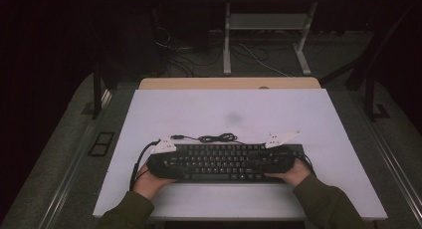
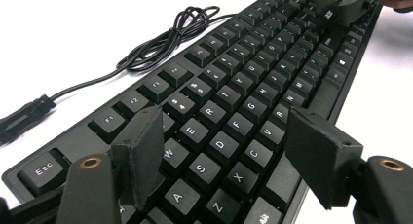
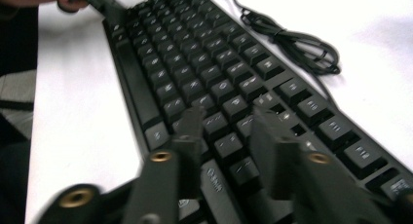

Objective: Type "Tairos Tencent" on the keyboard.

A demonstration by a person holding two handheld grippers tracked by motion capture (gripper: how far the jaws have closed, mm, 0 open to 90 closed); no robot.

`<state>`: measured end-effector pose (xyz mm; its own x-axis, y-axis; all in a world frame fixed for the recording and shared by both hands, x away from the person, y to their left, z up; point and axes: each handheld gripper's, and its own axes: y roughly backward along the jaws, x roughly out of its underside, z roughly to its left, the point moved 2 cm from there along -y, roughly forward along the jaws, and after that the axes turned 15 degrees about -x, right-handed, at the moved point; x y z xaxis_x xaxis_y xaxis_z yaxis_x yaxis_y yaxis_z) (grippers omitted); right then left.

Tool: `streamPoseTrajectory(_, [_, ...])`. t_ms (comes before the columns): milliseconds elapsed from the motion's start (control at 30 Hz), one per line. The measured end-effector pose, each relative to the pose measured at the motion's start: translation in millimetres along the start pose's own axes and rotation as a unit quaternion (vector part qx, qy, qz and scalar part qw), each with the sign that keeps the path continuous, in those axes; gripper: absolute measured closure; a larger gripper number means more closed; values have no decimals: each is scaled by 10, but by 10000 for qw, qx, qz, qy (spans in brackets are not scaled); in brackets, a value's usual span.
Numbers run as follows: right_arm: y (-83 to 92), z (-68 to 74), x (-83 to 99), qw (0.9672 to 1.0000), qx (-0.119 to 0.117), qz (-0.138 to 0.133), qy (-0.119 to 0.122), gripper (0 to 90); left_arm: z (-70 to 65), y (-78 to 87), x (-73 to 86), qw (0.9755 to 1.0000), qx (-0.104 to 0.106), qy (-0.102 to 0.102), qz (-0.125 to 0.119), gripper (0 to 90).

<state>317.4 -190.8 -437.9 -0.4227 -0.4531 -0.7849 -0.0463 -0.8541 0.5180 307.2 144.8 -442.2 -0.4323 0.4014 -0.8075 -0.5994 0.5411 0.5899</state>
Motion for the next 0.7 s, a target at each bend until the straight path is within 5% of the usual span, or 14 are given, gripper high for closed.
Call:
streamPoseTrajectory(333, [-55,-61,-102,9994,108,-297,-110,411,-10,-11,-2,10000,-67,-61,16,330])
streamPoseTrajectory(700, [-201,-122,-213,9989,199,-413,-114,334,14,-42,0,9998,-180,-85,55,490])
